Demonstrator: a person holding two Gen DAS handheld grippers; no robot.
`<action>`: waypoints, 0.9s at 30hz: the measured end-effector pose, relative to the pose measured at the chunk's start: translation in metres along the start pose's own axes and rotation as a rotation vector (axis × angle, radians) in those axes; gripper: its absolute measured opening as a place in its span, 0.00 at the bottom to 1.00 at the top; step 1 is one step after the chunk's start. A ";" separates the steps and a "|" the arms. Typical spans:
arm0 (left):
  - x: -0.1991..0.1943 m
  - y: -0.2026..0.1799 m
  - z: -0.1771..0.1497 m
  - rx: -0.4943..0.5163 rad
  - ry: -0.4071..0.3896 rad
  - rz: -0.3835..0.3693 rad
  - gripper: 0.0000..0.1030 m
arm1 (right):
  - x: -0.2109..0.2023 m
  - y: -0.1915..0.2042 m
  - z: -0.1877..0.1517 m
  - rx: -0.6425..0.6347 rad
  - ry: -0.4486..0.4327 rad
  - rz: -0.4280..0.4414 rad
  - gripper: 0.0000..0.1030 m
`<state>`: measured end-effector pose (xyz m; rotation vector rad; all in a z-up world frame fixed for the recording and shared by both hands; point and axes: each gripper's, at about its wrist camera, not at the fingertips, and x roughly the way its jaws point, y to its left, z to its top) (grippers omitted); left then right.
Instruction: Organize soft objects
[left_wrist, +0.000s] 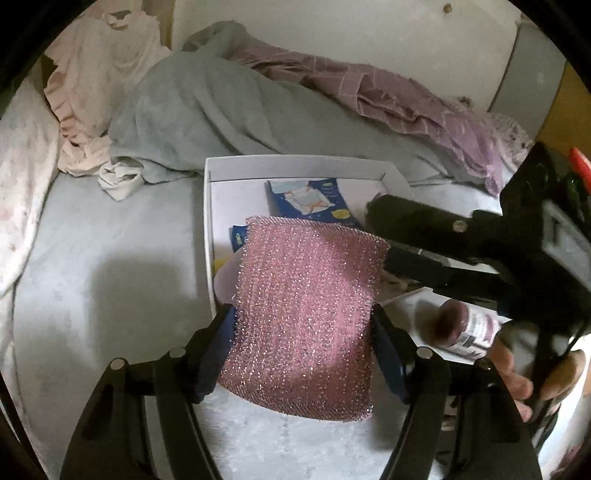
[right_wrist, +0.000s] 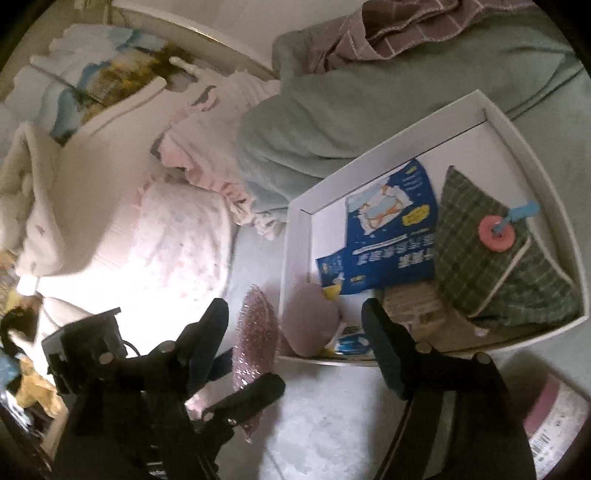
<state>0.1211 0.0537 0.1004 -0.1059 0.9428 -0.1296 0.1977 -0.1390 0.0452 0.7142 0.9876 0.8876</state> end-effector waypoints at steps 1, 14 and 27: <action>0.000 -0.001 0.000 0.007 0.002 0.009 0.69 | 0.003 -0.001 -0.001 0.003 0.025 0.038 0.74; -0.002 -0.005 -0.001 0.038 0.002 -0.006 0.71 | 0.028 -0.004 -0.009 0.006 0.120 0.134 0.18; -0.003 0.026 0.000 -0.098 0.004 -0.016 0.70 | 0.001 0.013 -0.011 0.055 -0.230 0.065 0.17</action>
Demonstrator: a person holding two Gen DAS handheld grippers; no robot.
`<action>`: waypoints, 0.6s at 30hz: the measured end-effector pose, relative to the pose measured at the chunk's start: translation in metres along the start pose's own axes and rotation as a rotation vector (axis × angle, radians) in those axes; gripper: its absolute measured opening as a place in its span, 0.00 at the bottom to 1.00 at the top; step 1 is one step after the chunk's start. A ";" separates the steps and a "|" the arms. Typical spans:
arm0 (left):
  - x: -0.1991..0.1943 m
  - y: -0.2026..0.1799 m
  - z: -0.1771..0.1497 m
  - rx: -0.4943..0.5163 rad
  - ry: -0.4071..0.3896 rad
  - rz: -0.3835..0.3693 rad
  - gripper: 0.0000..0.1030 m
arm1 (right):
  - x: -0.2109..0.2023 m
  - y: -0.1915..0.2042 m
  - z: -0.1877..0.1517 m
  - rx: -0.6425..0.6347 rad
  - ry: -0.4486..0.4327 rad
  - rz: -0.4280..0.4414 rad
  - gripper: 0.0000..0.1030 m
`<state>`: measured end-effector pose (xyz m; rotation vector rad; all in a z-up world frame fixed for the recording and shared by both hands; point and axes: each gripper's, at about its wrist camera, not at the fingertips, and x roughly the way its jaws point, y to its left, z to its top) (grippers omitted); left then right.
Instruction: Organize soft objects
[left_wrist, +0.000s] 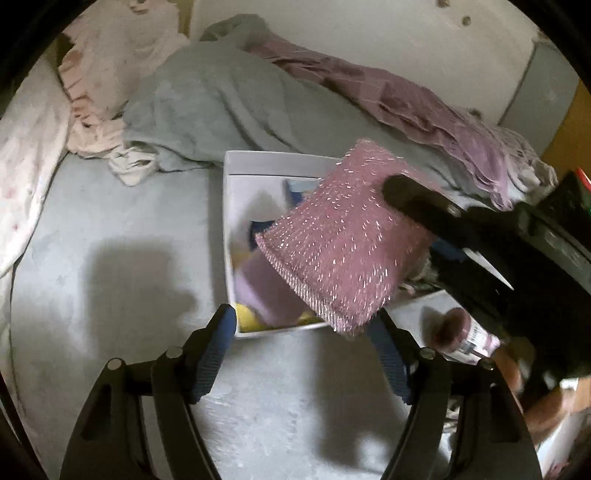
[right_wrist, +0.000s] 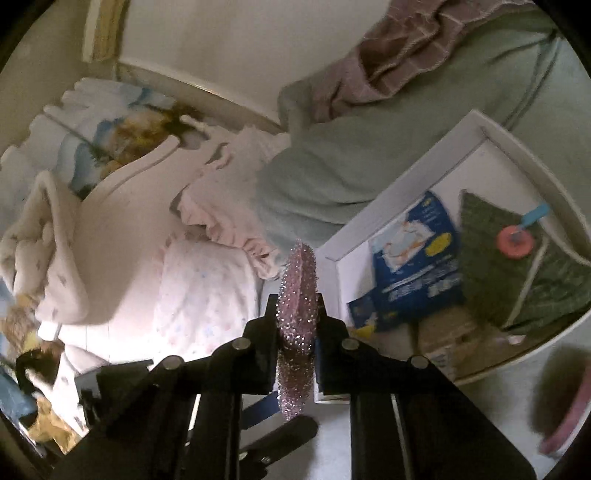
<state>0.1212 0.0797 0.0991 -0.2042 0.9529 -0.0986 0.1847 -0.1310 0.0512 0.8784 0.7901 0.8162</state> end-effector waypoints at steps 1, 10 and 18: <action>0.002 0.006 0.001 -0.025 -0.002 0.022 0.66 | 0.001 0.000 -0.001 0.005 0.006 0.005 0.17; 0.001 0.026 0.004 -0.142 -0.049 0.043 0.55 | 0.006 -0.001 -0.002 0.001 0.061 -0.019 0.17; 0.008 0.046 0.005 -0.212 -0.050 0.003 0.55 | 0.005 -0.031 0.020 0.105 -0.056 -0.047 0.17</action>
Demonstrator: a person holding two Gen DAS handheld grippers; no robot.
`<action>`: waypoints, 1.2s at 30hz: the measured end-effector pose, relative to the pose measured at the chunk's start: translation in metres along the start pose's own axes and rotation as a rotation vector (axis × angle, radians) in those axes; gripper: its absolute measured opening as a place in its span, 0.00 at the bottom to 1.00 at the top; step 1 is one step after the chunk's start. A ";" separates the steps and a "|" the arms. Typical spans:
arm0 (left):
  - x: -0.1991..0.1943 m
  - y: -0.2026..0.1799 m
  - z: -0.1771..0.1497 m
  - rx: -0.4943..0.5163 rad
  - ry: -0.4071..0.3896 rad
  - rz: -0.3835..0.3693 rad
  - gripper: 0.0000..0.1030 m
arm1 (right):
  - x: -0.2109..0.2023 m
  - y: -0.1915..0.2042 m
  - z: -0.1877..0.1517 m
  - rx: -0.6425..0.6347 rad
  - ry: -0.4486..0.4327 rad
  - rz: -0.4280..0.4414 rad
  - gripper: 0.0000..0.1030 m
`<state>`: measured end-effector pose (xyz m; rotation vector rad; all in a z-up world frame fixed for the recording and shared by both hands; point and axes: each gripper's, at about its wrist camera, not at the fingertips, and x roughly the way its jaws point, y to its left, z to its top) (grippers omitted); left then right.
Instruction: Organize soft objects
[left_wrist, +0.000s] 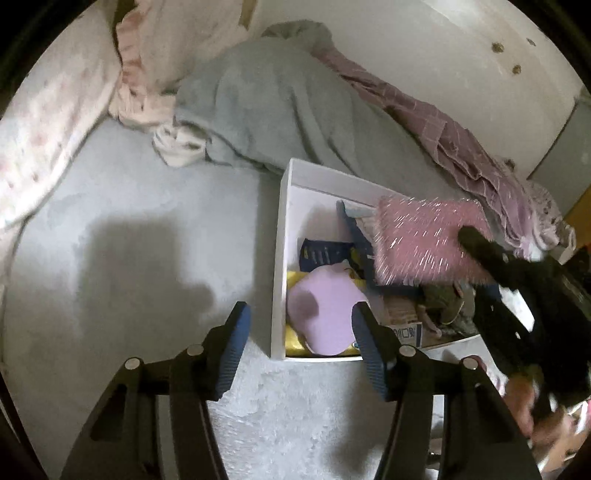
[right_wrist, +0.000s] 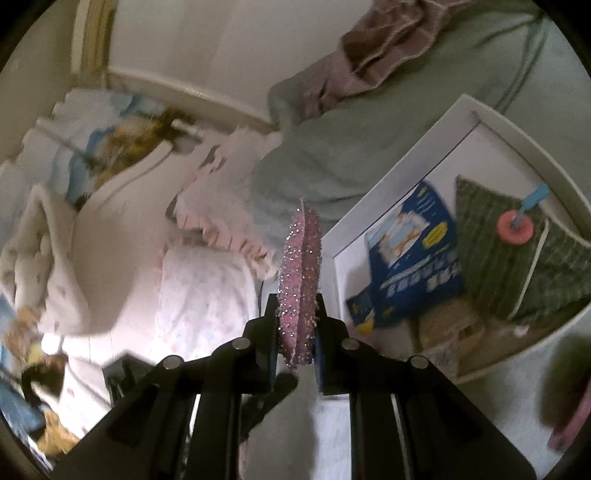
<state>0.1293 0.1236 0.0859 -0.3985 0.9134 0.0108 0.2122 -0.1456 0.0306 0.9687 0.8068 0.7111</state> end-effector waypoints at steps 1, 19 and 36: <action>0.001 0.005 0.001 -0.012 0.003 -0.011 0.55 | 0.002 -0.002 0.005 0.001 -0.015 -0.009 0.17; 0.010 0.024 -0.001 -0.061 0.027 -0.038 0.55 | 0.124 0.007 0.024 -0.251 0.178 -0.264 0.26; 0.012 0.022 -0.001 -0.047 0.040 -0.018 0.55 | 0.093 0.017 0.025 -0.356 0.157 -0.601 0.48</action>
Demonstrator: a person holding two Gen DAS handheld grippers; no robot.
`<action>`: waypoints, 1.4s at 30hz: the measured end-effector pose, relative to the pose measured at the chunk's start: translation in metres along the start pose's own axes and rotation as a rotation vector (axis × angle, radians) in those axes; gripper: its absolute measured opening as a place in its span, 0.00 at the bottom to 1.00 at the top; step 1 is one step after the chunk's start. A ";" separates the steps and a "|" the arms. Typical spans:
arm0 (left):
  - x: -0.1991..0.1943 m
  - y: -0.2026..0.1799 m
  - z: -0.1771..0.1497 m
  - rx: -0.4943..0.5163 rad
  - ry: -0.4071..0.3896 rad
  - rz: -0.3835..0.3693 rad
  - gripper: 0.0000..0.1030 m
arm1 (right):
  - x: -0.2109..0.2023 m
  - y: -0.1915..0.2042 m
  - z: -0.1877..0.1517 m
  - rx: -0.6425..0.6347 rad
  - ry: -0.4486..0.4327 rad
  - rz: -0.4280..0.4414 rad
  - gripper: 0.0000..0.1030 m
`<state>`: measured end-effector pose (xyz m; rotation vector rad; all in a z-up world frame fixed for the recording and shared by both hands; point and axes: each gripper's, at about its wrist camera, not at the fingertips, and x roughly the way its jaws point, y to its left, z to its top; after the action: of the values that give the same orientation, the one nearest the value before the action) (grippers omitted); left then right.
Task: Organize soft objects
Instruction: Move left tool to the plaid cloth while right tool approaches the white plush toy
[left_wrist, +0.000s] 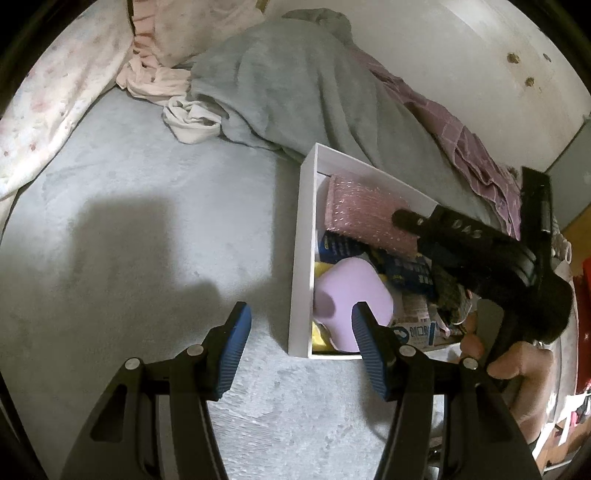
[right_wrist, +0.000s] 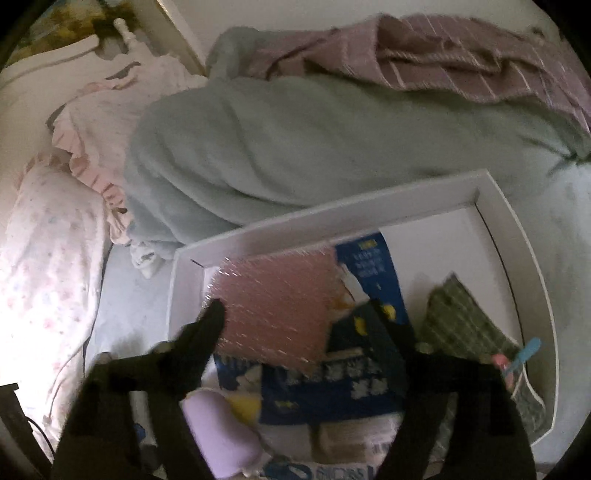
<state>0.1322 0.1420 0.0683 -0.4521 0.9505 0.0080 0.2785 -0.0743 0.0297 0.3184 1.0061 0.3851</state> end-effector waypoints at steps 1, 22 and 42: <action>0.001 -0.001 0.000 0.007 0.005 -0.001 0.55 | 0.004 -0.002 0.000 0.012 0.014 0.009 0.39; 0.008 -0.033 -0.008 0.142 0.101 0.025 0.55 | -0.008 0.013 -0.003 -0.099 -0.048 0.034 0.53; -0.012 -0.102 -0.032 0.352 0.160 -0.147 0.55 | -0.208 -0.041 -0.091 -0.146 -0.054 0.076 0.60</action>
<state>0.1207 0.0396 0.0997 -0.1975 1.0486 -0.3282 0.1075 -0.1972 0.1231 0.2343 0.9090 0.5135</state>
